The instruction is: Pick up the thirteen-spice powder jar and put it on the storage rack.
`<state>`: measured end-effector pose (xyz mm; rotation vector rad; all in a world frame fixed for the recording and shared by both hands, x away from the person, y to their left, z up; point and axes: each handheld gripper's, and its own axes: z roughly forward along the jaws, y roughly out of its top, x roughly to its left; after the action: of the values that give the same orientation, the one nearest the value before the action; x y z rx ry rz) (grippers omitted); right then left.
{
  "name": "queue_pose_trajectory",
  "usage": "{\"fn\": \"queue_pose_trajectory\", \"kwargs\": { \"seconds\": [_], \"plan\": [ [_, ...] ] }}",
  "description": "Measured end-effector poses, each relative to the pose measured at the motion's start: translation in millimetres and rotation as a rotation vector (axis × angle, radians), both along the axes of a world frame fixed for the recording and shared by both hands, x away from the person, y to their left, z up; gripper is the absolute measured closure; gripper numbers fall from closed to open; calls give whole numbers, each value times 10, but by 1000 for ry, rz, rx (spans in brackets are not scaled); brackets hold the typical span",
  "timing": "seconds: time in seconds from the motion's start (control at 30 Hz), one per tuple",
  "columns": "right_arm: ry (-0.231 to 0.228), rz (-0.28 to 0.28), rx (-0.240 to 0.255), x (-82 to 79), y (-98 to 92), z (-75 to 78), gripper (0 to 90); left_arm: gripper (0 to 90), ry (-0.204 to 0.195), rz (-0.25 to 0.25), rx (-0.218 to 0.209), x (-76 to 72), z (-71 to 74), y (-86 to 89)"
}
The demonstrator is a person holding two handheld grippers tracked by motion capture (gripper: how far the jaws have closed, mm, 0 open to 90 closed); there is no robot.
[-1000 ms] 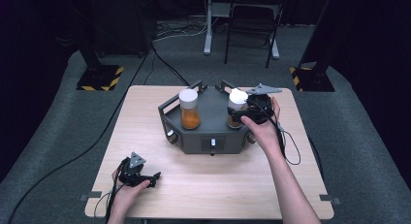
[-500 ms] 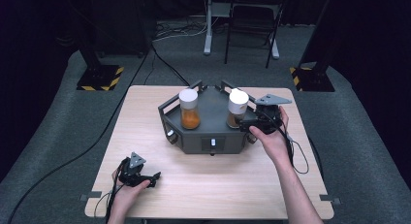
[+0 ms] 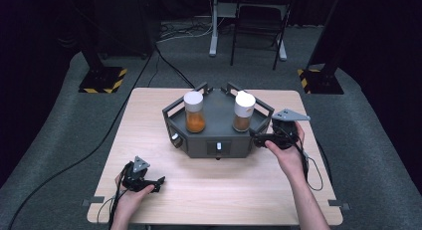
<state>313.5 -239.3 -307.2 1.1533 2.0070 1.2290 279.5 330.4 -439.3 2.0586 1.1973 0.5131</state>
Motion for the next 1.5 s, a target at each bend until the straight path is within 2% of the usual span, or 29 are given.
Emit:
{"fn": "queue_pose_trajectory", "kwargs": {
  "seconds": [0.2, 0.27, 0.37, 0.53, 0.7, 0.93, 1.17, 1.5],
  "plan": [
    [-4, -14, 6, -63, -62, -134, 44, 50, 0, 0, 0, 0, 0, 0],
    [0, 1, 8, -65, -103, -169, 92, 50, 0, 0, 0, 0, 0, 0],
    [-21, -5, -4, -114, -112, -239, 77, 50, 0, 0, 0, 0, 0, 0],
    [-24, -24, -45, -138, -92, -339, 35, 50, 0, 0, 0, 0, 0, 0],
    [-13, -31, -33, -161, -127, -449, 2, 50, 0, 0, 0, 0, 0, 0],
    [-15, -37, -4, -207, -201, -577, 4, 50, 0, 0, 0, 0, 0, 0],
    [-8, -59, -2, -228, -218, -678, 12, 50, 0, 0, 0, 0, 0, 0],
    [21, -42, -5, -259, -314, -806, 5, 50, 0, 0, 0, 0, 0, -1]
  ]
}}
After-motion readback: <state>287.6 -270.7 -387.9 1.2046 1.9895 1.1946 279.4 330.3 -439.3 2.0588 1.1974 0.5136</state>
